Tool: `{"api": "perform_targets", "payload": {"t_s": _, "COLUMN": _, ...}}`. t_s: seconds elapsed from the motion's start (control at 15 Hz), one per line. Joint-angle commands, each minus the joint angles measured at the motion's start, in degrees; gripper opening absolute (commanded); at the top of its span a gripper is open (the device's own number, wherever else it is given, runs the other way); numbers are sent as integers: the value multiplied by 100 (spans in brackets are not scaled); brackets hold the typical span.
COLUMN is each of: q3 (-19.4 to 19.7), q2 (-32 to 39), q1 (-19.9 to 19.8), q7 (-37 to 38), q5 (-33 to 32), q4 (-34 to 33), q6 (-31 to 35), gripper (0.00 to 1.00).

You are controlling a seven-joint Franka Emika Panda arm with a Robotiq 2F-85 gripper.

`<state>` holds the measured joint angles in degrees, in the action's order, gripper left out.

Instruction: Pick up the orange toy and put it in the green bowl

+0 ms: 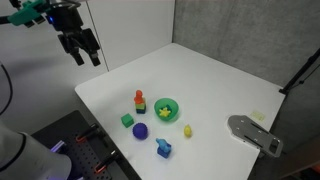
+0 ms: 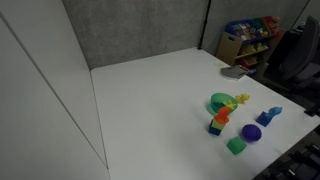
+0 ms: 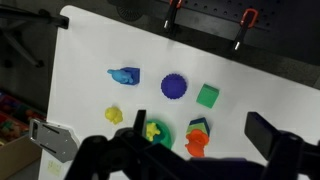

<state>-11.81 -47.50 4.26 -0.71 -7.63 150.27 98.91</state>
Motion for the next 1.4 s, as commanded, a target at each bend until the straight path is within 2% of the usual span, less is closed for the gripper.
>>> {"api": "perform_targets", "payload": {"t_s": 0.0, "q3": 119, "q2": 29, "q1": 154, "q7": 93, "q5": -85, "q4": -13, "q6": -24, "gripper": 100}}
{"api": "perform_targets", "payload": {"t_s": 0.6, "q3": 133, "q2": 65, "q1": 159, "q7": 62, "q5": -76, "q4": -67, "q6": -30, "gripper": 100}}
{"api": "perform_targets", "payload": {"t_s": 1.0, "q3": 225, "q2": 577, "q1": 207, "q7": 1, "q5": -11, "q4": -722, "q6": 33, "gripper": 100}}
{"api": "perform_targets", "payload": {"t_s": 1.33, "q3": 342, "q2": 1357, "q1": 167, "q7": 1, "q5": 92, "q4": -1416, "q6": 223, "gripper": 100}}
